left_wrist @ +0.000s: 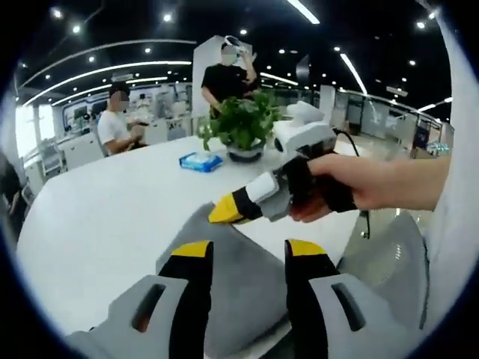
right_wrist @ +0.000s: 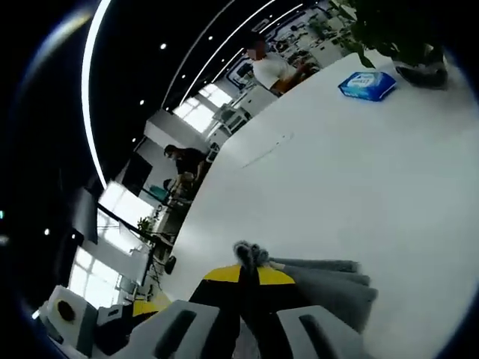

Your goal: Open the folded towel by lifting each exposed corner and separating the folded layers until the towel lies flat within the target outline without major curled edges

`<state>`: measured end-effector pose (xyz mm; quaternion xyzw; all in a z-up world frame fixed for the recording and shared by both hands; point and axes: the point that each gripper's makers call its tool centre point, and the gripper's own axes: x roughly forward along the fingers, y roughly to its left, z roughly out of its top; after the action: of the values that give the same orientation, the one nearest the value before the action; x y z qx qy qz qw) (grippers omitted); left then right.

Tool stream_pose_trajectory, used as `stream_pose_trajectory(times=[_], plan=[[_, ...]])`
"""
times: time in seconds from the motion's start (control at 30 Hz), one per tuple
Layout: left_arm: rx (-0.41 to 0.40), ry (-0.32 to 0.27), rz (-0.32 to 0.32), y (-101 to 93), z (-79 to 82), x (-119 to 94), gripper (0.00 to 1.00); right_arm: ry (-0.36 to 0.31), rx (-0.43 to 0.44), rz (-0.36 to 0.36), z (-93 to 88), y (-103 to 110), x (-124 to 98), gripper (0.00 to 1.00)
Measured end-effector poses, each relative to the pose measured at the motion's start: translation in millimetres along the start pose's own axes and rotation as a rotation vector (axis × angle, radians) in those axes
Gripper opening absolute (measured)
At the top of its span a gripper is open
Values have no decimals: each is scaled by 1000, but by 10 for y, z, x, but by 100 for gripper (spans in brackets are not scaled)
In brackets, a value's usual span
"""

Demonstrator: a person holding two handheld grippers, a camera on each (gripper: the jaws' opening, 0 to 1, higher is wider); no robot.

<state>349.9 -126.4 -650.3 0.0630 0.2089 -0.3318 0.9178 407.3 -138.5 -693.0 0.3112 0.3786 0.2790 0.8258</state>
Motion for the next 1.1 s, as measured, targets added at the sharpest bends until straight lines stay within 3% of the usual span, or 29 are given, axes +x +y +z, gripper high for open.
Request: stream_pose_trajectory(times=[0.13,0.27,0.33,0.43,0.6,0.7,0.87,1.1], plan=[[-90,108,60,48,-151,222,30,17,17,34,-67,117,40,0],[-117,121,80,74,-207,335,32,18,30,56,-63,184,37,0],[-185,120,98,86,-235,352,37,18,33,56,-62,189,33,0],[-209,113,107,118,-251,377,39,17,43,66,-69,217,34,0],[-244,121,146,271,-316,379,25,18,71,97,-110,304,63,0],[-327,118,141,293,-339,363,19,14,97,110,-105,324,67,0],[-327,123,136,323,-361,334,8,11,106,131,-109,356,67,1],[-291,163,83,362,-374,285,5,2,-154,139,-105,306,3,5]])
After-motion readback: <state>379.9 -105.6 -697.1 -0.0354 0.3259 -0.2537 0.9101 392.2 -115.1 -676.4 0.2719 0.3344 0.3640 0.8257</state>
